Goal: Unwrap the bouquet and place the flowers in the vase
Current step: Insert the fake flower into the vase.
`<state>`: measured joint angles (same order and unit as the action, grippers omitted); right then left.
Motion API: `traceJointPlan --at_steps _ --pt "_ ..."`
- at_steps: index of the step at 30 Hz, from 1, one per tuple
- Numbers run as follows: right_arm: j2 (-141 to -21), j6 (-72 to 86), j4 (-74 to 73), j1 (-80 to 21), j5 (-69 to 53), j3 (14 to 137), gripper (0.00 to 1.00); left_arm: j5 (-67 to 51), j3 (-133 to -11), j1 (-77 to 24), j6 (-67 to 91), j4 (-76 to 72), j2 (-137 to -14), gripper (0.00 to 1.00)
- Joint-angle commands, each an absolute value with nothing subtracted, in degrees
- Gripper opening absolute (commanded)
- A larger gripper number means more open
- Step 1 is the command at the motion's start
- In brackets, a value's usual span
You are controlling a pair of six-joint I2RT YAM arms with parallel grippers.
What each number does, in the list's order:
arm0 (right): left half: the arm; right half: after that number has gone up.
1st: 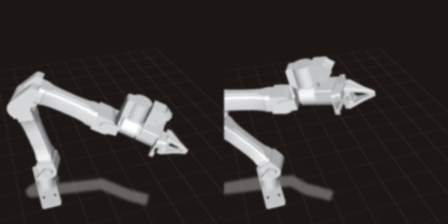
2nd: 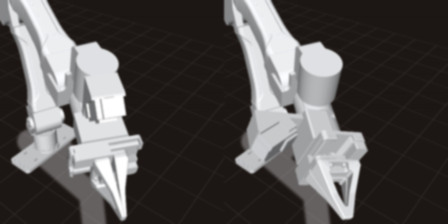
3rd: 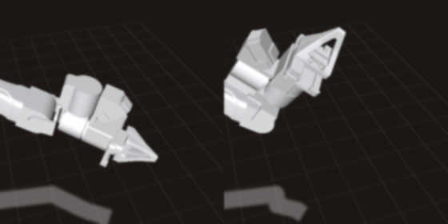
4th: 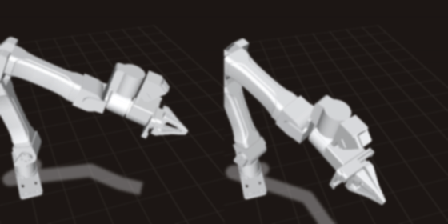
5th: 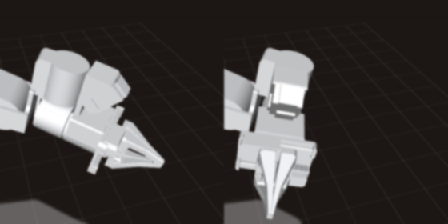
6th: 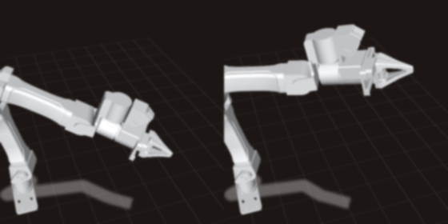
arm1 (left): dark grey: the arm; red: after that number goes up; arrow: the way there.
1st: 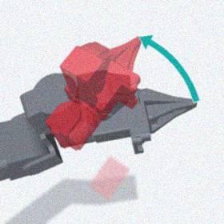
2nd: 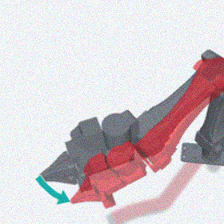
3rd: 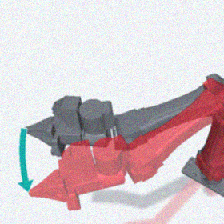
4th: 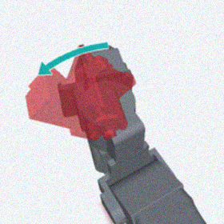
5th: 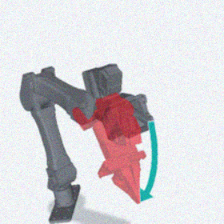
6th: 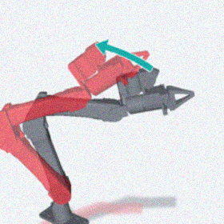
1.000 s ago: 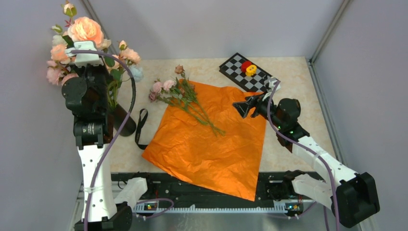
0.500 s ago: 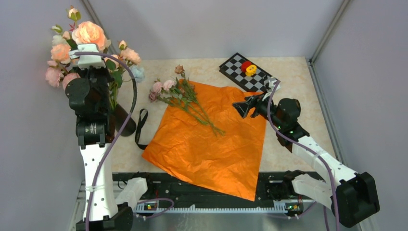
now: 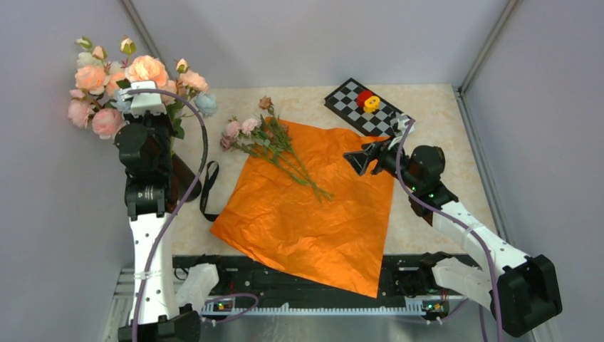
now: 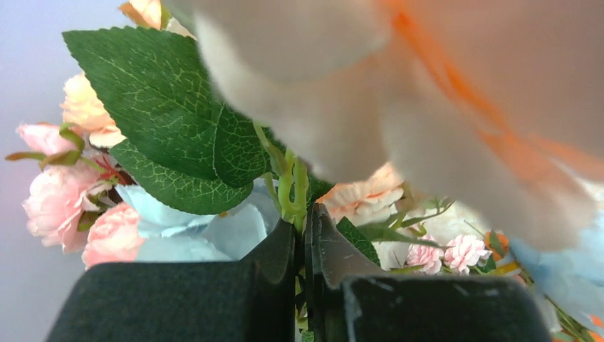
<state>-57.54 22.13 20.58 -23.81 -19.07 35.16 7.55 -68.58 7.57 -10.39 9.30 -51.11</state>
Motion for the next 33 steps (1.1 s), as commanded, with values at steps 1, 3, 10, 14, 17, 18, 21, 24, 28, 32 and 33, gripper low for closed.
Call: traceJointPlan --at_steps 1,3,10,14,17,18,21,24,28,32,33 --pt "-57.25 22.32 23.64 -23.14 -19.69 35.69 0.8 9.59 -65.98 8.43 -9.68 5.25 -49.28 0.0" --pt "-57.14 22.42 23.64 -23.13 -19.69 35.6 0.8 10.13 -64.84 8.65 -9.54 4.97 -49.03 0.0" --pt "-56.82 22.73 23.91 -23.14 -20.03 35.42 0.8 11.41 -60.23 9.3 -9.05 3.71 -48.6 0.0" --pt "-56.78 22.88 24.07 -23.18 -20.04 35.26 0.8 11.17 -58.01 9.66 -8.27 3.36 -48.69 0.04" --pt "-56.71 23.04 24.25 -23.12 -20.22 35.17 0.8 11.14 -56.21 9.84 -7.44 3.28 -48.76 0.06" --pt "-56.63 23.14 24.26 -23.12 -20.3 35.16 0.8 11.35 -55.31 9.89 -7.32 3.08 -48.78 0.06" --pt "-56.29 23.16 24.08 -23.12 -20.17 34.99 0.8 12.49 -53.83 10.0 -7.12 2.39 -48.62 0.06" --pt "-56.09 23.28 23.99 -23.12 -20.21 34.99 0.8 12.96 -52.97 10.15 -7.0 2.02 -48.76 0.06" --pt "-56.15 23.55 24.38 -23.12 -20.3 34.89 0.8 13.32 -51.45 10.24 -6.92 1.77 -48.89 0.07" --pt "-56.16 23.72 24.5 -23.13 -20.37 34.85 0.8 13.95 -49.81 10.28 -6.83 1.13 -48.73 0.07" --pt "-56.22 23.65 24.44 -23.12 -20.43 34.82 0.8 14.02 -49.49 10.28 -6.78 0.99 -48.67 0.08"
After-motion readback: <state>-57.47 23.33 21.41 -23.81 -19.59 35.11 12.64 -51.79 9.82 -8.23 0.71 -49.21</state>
